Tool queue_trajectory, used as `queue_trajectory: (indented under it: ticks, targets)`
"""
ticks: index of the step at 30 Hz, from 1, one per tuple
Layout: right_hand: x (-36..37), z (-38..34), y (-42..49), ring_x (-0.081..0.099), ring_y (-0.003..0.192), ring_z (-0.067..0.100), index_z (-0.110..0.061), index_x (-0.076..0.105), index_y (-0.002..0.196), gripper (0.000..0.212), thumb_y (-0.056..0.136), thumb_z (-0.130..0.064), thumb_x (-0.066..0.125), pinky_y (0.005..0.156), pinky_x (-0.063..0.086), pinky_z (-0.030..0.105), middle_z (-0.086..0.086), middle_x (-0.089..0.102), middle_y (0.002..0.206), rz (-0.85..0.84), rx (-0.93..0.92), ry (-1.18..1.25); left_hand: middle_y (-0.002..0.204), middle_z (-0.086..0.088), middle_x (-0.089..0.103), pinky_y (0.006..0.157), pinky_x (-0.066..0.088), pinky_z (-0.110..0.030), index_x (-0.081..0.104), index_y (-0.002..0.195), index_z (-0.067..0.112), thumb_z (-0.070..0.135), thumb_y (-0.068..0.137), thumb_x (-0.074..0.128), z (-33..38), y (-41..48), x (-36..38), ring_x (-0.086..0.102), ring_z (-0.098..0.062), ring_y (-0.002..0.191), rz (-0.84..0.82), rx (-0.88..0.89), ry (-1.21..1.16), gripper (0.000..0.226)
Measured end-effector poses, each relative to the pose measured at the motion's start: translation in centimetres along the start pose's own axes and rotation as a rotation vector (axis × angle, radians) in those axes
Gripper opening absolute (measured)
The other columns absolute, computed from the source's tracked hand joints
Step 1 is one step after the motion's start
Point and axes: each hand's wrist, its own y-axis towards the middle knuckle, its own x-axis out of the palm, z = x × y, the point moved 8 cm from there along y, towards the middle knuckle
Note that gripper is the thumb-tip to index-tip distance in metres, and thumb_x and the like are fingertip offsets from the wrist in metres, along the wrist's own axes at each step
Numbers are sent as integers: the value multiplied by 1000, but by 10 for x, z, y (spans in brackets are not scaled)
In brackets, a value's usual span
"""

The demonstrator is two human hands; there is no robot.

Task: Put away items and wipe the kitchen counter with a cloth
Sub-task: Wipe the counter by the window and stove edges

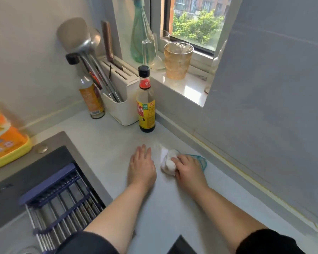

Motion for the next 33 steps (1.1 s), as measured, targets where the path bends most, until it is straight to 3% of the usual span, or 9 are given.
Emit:
queue_trajectory:
  ticks: [4, 10, 13, 15, 17, 20, 24, 27, 33]
  targets:
    - [-18, 9, -7, 60, 68, 33, -10, 67, 86, 36, 65, -20, 41, 48, 45, 33, 11, 62, 84, 45, 83, -145, 160, -5, -3, 118, 6, -43, 1, 152, 16, 27, 101, 18, 5, 10, 12, -4, -25, 147, -32, -2, 105, 55]
    - [-70, -14, 80, 58, 75, 32, -3, 66, 103, 44, 73, -14, 36, 52, 41, 31, 16, 61, 100, 186, 201, -408, 160, -4, -7, 117, 4, -43, 0, 152, 19, 28, 100, 16, 4, 12, 16, -8, -23, 147, -62, 1, 98, 56]
    - [-42, -21, 118, 44, 114, 33, 1, 42, 134, 43, 93, -10, 33, 78, 39, 38, 18, 37, 135, -139, 206, -545, 160, -4, -7, 117, 4, -43, -1, 152, 19, 28, 100, 17, 4, 12, 17, -7, -23, 147, -64, 4, 98, 56]
    - [-33, -15, 115, 39, 118, 33, 1, 37, 138, 43, 97, -12, 33, 76, 34, 38, 18, 30, 139, -222, 177, -638, 160, -4, -8, 117, 4, -43, -2, 152, 18, 29, 100, 16, 3, 12, 17, -8, -24, 147, -70, 10, 100, 56]
    - [-40, -1, 91, 47, 108, 33, 1, 46, 131, 42, 93, -8, 34, 68, 33, 37, 17, 38, 133, -194, 173, -708, 160, -4, -9, 118, 3, -43, -3, 152, 18, 29, 101, 15, 3, 10, 17, -8, -24, 147, -76, 9, 98, 55]
    - [-57, 23, 32, 57, 70, 28, -5, 70, 98, 37, 67, -10, 50, 50, 39, 29, 13, 61, 98, -170, 252, -789, 160, -5, -10, 118, 4, -43, -5, 152, 18, 28, 101, 13, 5, 9, 15, -9, -25, 147, -90, 14, 107, 55]
    - [-50, 42, 0, 56, 67, 31, 0, 69, 95, 41, 55, -9, 69, 47, 27, 31, 17, 61, 94, -238, 337, -749, 160, -6, -9, 118, 5, -44, -4, 152, 17, 27, 100, 13, 5, 9, 14, -8, -25, 147, -83, 14, 106, 55]
    - [-44, 35, 23, 56, 66, 33, 6, 68, 88, 41, 49, -6, 73, 44, 36, 31, 21, 60, 91, -161, 307, -662, 160, -6, -9, 119, 5, -44, -4, 152, 17, 27, 100, 12, 5, 9, 15, -9, -25, 147, -77, 12, 100, 55]
    - [-32, -9, 102, 44, 113, 35, 1, 39, 135, 44, 94, -13, 40, 80, 42, 40, 19, 35, 134, -164, 133, -646, 160, -4, -8, 118, 4, -44, -2, 152, 19, 28, 100, 15, 4, 12, 17, -8, -24, 147, -62, 8, 100, 56]
